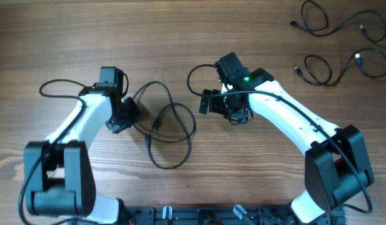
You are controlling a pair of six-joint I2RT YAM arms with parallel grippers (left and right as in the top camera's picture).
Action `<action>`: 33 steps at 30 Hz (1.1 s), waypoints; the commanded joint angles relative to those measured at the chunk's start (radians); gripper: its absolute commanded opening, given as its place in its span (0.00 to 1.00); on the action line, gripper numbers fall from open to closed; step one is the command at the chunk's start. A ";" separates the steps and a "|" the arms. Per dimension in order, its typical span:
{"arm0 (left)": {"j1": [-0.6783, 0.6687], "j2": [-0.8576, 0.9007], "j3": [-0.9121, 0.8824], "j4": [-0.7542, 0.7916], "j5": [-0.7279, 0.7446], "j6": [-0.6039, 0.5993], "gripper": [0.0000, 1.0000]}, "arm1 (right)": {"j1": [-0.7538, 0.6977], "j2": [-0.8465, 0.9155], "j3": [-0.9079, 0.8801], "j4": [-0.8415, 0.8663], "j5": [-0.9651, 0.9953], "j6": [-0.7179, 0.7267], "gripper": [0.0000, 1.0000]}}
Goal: Untangle cables
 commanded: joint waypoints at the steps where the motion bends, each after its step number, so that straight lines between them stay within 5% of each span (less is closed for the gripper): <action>1: -0.006 -0.097 -0.005 -0.012 0.083 0.003 0.04 | 0.007 0.020 -0.008 0.004 -0.010 -0.013 1.00; 11: -0.006 -0.421 -0.003 -0.029 0.145 -0.008 0.04 | 0.007 0.020 -0.008 -0.014 -0.010 -0.013 1.00; 15: -0.006 -0.550 0.003 0.012 0.247 -0.117 0.04 | 0.007 0.020 -0.008 -0.014 -0.010 -0.013 1.00; 30: -0.006 -0.671 0.003 0.343 0.691 -0.462 0.04 | 0.007 0.020 -0.008 -0.015 0.035 -0.014 1.00; 33: -0.006 -0.674 0.003 0.357 0.652 -0.456 0.04 | 0.007 0.020 -0.008 -0.026 0.048 -0.013 1.00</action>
